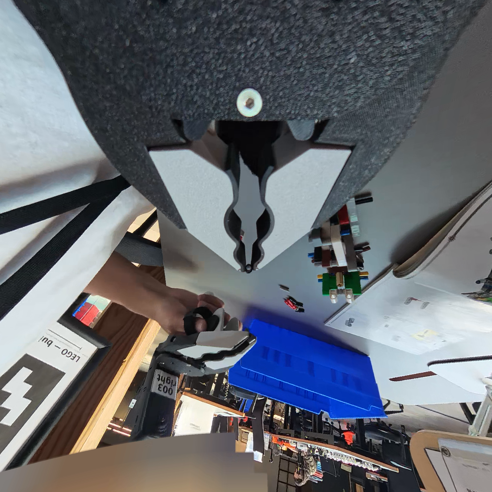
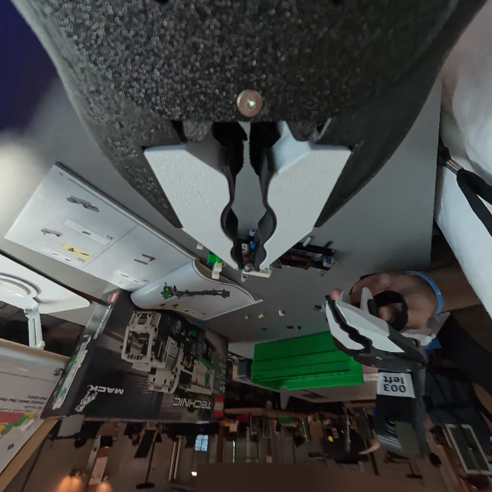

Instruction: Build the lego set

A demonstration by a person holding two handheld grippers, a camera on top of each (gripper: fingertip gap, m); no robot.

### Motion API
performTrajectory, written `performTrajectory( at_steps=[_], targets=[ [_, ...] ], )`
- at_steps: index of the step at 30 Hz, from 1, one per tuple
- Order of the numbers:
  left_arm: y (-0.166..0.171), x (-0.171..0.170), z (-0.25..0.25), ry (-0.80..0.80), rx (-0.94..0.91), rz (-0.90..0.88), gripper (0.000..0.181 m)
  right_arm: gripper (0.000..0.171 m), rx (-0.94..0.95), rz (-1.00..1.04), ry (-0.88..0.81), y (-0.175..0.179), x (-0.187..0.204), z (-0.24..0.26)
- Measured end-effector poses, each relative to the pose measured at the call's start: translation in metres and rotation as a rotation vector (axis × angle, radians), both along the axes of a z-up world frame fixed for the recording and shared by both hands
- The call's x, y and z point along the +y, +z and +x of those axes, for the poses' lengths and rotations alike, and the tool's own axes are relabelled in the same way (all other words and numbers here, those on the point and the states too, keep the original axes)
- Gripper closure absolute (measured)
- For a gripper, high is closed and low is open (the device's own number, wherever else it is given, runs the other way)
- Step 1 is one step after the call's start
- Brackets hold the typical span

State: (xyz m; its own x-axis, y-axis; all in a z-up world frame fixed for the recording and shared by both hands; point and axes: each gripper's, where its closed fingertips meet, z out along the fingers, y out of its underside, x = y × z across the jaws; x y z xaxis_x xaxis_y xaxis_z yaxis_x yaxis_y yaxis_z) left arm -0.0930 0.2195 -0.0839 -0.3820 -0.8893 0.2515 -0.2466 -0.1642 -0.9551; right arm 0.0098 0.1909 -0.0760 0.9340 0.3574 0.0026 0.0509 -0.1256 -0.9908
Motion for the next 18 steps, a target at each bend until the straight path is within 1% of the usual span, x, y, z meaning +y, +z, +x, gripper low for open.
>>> performTrajectory(
  at_steps=[3,6,10,14,18],
  targets=[
    [0.008,0.014,0.007,-0.001,0.022,-0.008,0.179,0.164,0.049,0.135,0.086,0.011,0.003,0.002],
    [0.018,0.022,0.017,-0.040,0.045,-0.021,0.179,0.165,0.062,0.190,0.112,0.013,0.007,0.008],
    [0.023,0.027,0.033,-0.109,0.079,-0.013,0.179,0.165,0.108,0.198,0.140,0.015,0.004,0.006],
    [0.017,0.039,0.049,-0.107,0.088,0.100,0.178,0.164,0.197,0.155,0.168,0.011,0.001,0.001],
    [0.014,0.049,0.061,-0.100,0.054,0.189,0.179,0.164,0.189,0.125,0.192,0.007,0.002,-0.008]
  ],
)
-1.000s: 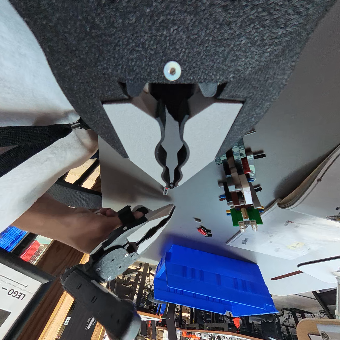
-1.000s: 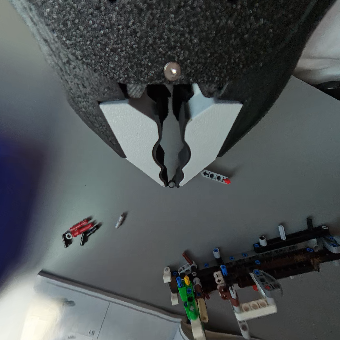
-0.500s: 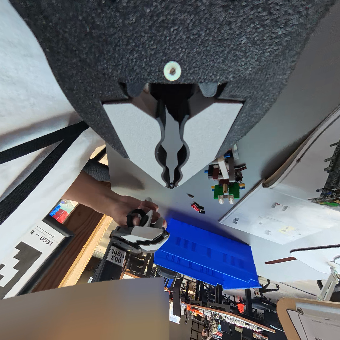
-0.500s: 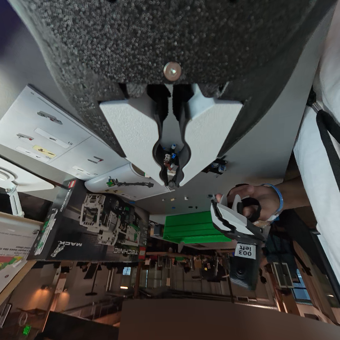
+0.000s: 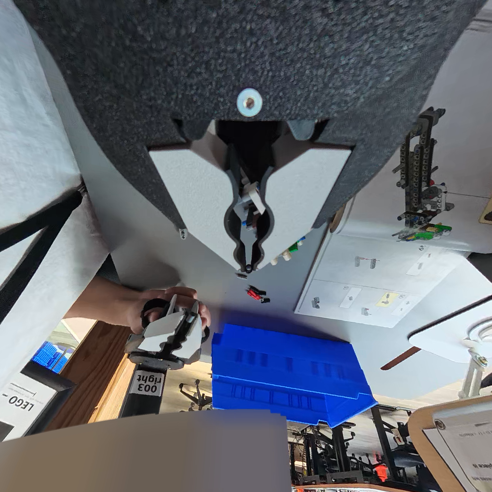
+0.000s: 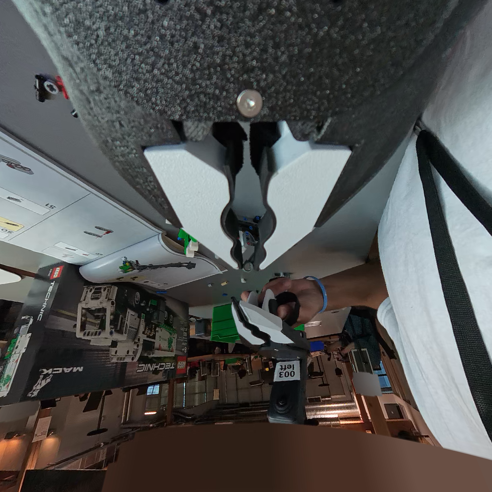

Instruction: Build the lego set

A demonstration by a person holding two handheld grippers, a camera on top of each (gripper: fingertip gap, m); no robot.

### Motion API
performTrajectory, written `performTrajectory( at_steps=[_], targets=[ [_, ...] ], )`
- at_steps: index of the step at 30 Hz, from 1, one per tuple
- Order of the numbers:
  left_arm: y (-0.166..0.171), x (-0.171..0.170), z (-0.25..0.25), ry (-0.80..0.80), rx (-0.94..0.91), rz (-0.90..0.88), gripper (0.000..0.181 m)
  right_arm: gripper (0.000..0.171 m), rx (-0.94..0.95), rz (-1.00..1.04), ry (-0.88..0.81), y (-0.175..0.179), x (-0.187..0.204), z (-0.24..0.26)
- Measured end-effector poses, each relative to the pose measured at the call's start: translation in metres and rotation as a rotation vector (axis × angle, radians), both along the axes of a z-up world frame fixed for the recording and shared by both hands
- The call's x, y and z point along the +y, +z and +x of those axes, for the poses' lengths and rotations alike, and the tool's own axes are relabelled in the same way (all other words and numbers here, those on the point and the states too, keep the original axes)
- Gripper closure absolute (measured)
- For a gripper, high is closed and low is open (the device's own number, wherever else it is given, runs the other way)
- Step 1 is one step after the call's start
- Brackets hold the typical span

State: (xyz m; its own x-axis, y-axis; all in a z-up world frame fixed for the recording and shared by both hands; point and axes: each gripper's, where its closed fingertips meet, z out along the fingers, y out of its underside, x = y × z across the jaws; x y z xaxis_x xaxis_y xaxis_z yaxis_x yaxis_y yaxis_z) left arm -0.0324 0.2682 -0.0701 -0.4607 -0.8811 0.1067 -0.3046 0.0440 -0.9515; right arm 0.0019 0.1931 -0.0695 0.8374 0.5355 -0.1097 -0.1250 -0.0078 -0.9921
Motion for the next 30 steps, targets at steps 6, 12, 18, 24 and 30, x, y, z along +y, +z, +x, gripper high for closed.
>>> performTrajectory(
  at_steps=[6,12,18,24,30],
  targets=[
    [-0.005,0.011,0.006,0.029,-0.079,0.072,0.179,0.164,-0.071,-0.019,-0.081,-0.010,0.006,0.009],
    [-0.008,0.009,-0.003,0.011,-0.090,-0.010,0.179,0.164,-0.083,-0.009,-0.122,-0.010,0.008,0.016],
    [0.005,-0.016,-0.010,-0.095,-0.098,-0.234,0.179,0.164,-0.092,0.083,-0.126,0.002,0.012,0.007],
    [0.024,-0.030,-0.018,-0.151,-0.126,-0.432,0.179,0.164,0.124,0.060,-0.038,0.013,0.021,-0.020],
    [0.029,-0.038,-0.022,-0.192,-0.116,-0.530,0.180,0.164,0.220,0.109,-0.011,0.026,0.027,-0.035]
  ],
)
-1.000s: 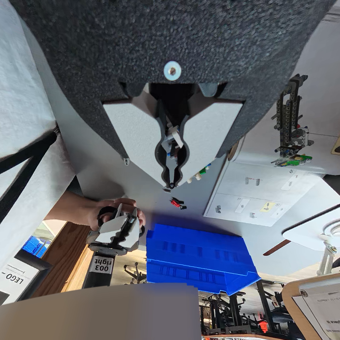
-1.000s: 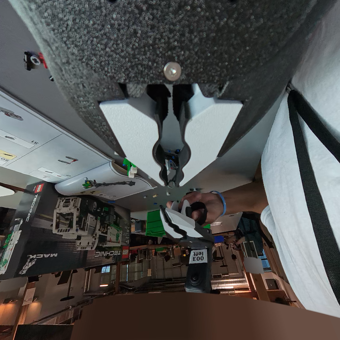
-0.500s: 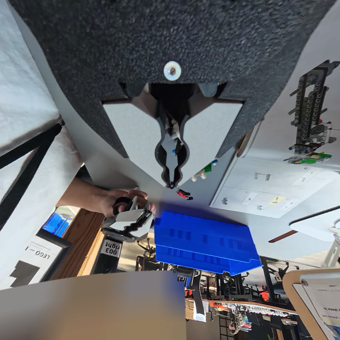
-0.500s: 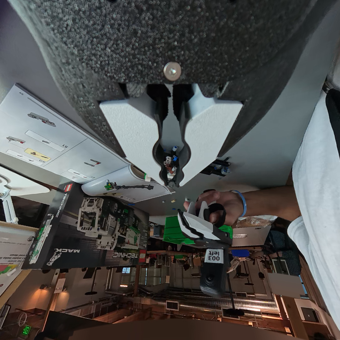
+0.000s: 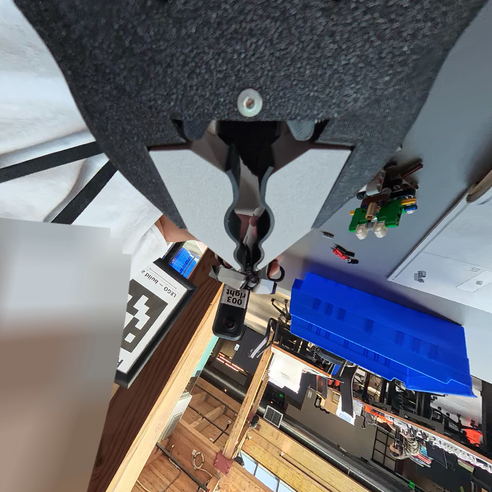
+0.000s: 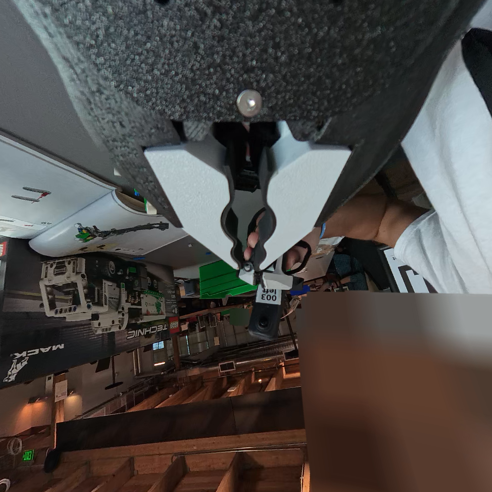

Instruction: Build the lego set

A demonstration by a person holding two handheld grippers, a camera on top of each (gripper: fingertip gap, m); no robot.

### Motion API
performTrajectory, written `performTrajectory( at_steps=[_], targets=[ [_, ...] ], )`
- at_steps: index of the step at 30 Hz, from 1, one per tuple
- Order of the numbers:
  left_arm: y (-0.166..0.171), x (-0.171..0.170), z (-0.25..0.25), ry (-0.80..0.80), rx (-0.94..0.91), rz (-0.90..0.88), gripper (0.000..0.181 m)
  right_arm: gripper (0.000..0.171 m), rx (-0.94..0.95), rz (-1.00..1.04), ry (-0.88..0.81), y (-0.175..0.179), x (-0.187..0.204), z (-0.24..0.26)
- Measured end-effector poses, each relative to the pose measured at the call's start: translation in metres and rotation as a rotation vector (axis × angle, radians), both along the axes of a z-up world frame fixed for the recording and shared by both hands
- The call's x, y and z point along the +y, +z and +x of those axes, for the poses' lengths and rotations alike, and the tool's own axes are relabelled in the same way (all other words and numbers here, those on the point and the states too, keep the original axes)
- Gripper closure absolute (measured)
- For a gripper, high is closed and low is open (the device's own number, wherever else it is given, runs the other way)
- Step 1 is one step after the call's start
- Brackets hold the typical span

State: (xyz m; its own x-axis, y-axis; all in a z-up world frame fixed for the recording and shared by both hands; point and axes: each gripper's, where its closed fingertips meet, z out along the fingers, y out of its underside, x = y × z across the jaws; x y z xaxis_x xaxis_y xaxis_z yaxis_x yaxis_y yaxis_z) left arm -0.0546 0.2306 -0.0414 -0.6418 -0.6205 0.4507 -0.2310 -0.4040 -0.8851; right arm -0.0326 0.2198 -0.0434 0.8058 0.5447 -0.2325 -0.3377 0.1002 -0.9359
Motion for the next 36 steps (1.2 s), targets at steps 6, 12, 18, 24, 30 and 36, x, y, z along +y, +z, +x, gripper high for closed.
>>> performTrajectory(
  at_steps=[6,12,18,24,30,36],
  targets=[
    [0.002,-0.007,-0.003,-0.069,0.035,-0.139,0.180,0.164,-0.092,0.061,0.005,0.005,-0.001,-0.020],
    [0.007,-0.016,-0.010,-0.148,0.043,-0.217,0.180,0.164,-0.144,0.110,-0.001,0.009,-0.005,-0.027],
    [0.009,-0.018,-0.011,-0.175,0.046,-0.249,0.179,0.165,-0.149,0.152,0.040,0.014,-0.011,-0.035],
    [0.010,-0.020,-0.013,-0.204,0.053,-0.286,0.179,0.165,-0.144,0.162,0.055,0.016,-0.013,-0.036],
    [0.010,-0.021,-0.014,-0.200,0.045,-0.268,0.179,0.164,-0.146,0.152,0.042,0.015,-0.012,-0.033],
    [0.009,-0.023,-0.014,-0.196,0.050,-0.248,0.179,0.165,-0.133,0.137,0.062,0.013,-0.012,-0.033]
  ],
)
